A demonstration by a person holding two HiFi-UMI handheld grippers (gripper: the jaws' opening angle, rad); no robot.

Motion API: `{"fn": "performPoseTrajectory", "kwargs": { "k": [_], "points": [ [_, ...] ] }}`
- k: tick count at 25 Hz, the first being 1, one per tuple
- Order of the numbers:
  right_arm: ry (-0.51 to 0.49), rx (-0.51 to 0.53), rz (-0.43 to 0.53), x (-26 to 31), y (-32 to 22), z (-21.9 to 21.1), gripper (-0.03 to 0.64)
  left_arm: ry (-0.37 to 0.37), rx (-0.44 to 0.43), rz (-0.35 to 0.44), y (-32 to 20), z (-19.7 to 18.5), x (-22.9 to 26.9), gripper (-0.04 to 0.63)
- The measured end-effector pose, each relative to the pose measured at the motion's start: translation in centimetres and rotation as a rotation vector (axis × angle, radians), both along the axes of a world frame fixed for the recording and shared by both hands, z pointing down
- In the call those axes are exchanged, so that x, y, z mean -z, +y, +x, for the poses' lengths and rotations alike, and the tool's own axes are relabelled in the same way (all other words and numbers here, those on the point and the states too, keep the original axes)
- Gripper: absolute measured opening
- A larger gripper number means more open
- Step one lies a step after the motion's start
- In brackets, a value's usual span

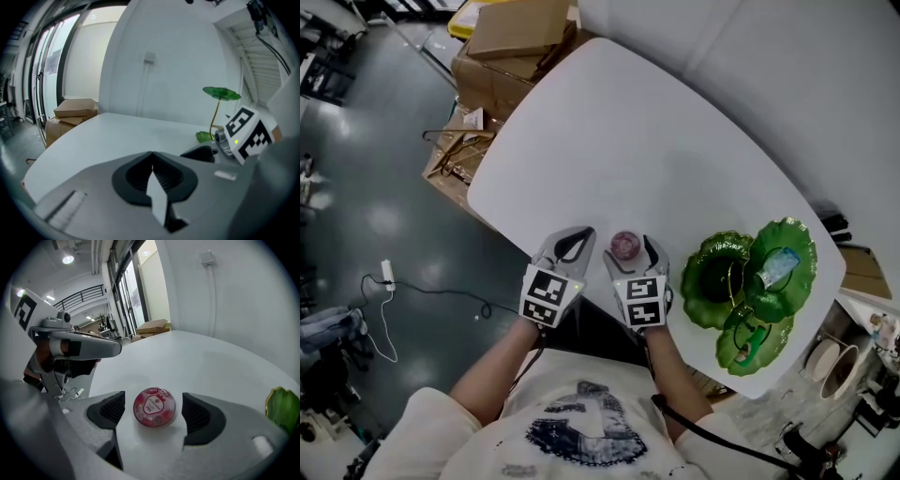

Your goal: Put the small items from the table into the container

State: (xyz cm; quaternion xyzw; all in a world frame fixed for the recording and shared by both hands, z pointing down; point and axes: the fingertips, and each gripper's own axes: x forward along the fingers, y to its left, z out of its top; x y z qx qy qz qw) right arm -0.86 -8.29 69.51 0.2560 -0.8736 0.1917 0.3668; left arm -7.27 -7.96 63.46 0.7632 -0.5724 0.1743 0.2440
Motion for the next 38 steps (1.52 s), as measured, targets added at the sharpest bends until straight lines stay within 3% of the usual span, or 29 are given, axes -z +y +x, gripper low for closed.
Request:
{"fn": "performPoseTrajectory", "kwargs": {
  "k": [13,16,38],
  "points": [
    [0.026,0.030,-0.005,-1.3,-0.2,-0.6,0.373,-0.005,0.025,-0.039,0.2,-0.6,-1.2,-0.009],
    [0.055,0.056,0.006,-1.4,-0.3,-0.5,0.321,-0.002,0.030,-0.045,0.5,-0.6,-1.3,-0.009],
    [0.118,0.066,0.045,-2.5,-0.2,-1.1,0.328,0.007,0.038,-0.055,2.5,-1.4,-1.4,-0.009]
  ]
}}
